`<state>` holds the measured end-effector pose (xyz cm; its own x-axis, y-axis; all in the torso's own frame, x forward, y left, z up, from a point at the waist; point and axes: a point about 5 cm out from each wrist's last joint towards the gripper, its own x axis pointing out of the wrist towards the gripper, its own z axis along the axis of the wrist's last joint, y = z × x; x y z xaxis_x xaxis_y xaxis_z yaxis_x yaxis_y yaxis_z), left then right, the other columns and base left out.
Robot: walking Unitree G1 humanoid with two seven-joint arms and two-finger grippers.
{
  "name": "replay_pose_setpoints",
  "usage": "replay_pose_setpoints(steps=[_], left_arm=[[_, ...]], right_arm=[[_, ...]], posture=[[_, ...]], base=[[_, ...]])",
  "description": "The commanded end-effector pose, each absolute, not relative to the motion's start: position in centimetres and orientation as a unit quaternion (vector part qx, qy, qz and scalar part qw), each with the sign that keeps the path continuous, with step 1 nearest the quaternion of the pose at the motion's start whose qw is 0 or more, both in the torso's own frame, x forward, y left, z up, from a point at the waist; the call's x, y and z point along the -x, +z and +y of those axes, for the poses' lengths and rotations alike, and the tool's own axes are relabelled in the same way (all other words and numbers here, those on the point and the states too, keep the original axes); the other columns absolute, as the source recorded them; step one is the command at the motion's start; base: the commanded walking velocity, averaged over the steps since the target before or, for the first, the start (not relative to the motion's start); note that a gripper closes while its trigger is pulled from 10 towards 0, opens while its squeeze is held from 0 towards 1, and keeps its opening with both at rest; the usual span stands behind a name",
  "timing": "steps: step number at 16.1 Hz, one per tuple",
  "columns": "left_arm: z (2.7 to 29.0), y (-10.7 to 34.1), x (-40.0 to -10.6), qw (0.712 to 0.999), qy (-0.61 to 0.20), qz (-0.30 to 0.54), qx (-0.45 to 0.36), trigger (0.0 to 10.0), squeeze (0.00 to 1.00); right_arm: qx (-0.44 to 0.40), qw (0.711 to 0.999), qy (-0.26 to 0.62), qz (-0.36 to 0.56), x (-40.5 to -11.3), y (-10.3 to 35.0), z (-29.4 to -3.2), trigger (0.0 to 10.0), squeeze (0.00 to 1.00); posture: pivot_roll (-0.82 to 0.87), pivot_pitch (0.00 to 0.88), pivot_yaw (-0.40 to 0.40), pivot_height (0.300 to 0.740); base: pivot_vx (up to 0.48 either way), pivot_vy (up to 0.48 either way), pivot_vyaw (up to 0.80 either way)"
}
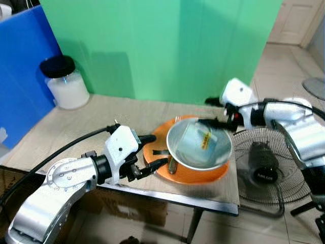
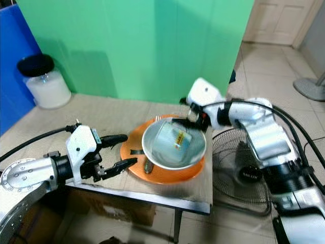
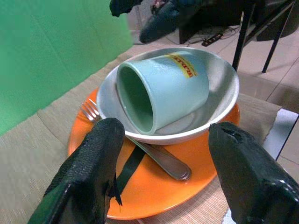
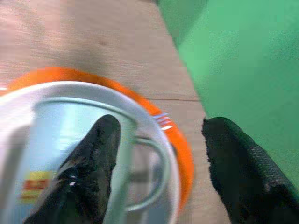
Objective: Setting the table
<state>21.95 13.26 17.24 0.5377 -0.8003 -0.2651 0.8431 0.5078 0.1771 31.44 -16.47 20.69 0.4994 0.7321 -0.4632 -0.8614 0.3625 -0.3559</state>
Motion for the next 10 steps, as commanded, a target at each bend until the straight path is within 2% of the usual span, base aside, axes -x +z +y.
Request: replay_pose_setpoints(steps=[1,3,6,8,10], left_arm=[[13.3,17.3,-21.9,0.862,-0.477,0.077,-0.153,10.0,0.00],[13.4,17.3,-21.8,0.862,-0.477,0.079,-0.154,10.0,0.00],[13.5,17.2,-21.8,0.864,-0.472,0.081,-0.155,10.0,0.00],[13.9,17.1,-23.4,0.889,-0.430,0.073,-0.135,10.0,0.00],[13.7,16.9,-25.0,0.893,-0.432,0.059,-0.108,10.0,0.00]], right_arm=[[0.290,0.796,0.519,0.113,-30.6,20.9,-15.7,10.0,1.00],[0.296,0.777,0.541,0.130,-29.7,20.4,-15.0,10.0,1.00],[0.295,0.771,0.547,0.138,-29.3,20.0,-14.2,10.0,1.00],[0.292,0.775,0.543,0.135,-29.3,20.2,-14.3,10.0,1.00],[0.286,0.788,0.527,0.138,-29.2,20.5,-14.8,10.0,1.00]], posture=[[0.10,0.000,0.056,0.740],[0.10,0.000,0.055,0.740],[0.11,0.000,0.052,0.740],[0.11,0.000,0.043,0.740],[0.12,0.000,0.038,0.740]], base=[[0.000,0.000,0.00],[0.000,0.000,0.00],[0.000,0.000,0.00],[0.000,0.000,0.00],[0.000,0.000,0.00]])
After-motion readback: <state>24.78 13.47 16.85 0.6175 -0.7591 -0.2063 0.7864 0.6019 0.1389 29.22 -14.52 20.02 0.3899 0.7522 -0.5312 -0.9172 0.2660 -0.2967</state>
